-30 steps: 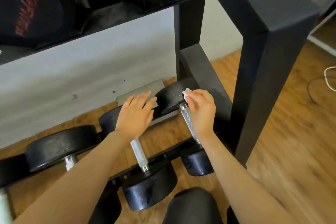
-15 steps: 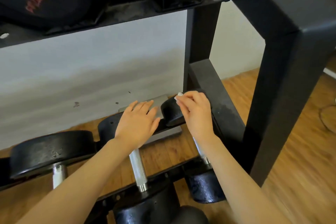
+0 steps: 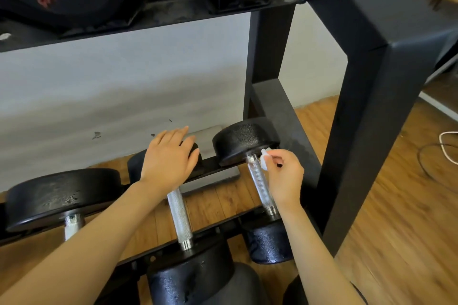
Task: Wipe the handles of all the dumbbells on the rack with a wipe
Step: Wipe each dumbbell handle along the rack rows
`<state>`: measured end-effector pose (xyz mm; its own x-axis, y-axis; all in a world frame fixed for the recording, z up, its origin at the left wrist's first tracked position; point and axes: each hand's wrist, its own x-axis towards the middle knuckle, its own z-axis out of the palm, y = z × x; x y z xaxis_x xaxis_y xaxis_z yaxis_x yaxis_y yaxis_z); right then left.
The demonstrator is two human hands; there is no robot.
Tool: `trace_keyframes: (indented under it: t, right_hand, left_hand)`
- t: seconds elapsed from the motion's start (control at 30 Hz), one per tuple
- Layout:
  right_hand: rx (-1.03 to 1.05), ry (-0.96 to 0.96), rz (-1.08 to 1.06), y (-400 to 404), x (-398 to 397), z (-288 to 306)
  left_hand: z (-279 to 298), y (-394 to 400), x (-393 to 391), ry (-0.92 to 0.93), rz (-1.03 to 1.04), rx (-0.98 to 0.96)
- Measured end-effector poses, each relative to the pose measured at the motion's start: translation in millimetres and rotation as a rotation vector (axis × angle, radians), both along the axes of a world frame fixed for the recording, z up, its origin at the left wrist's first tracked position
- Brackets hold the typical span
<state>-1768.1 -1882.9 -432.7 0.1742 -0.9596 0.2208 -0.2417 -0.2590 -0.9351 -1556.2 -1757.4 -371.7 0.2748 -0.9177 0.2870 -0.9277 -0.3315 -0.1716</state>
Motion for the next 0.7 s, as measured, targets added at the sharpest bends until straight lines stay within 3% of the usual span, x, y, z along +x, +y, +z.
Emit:
trace_keyframes:
  t: [0.4, 0.7]
  right_hand:
    - [-0.061, 0.242, 0.372, -26, -14, -8]
    - [-0.121, 0.199, 0.372, -18, -12, -8]
  left_hand:
    - [-3, 0, 0, 0.010, -0.021, -0.025]
    - [0, 1, -3, 0.065, 0.004, 0.030]
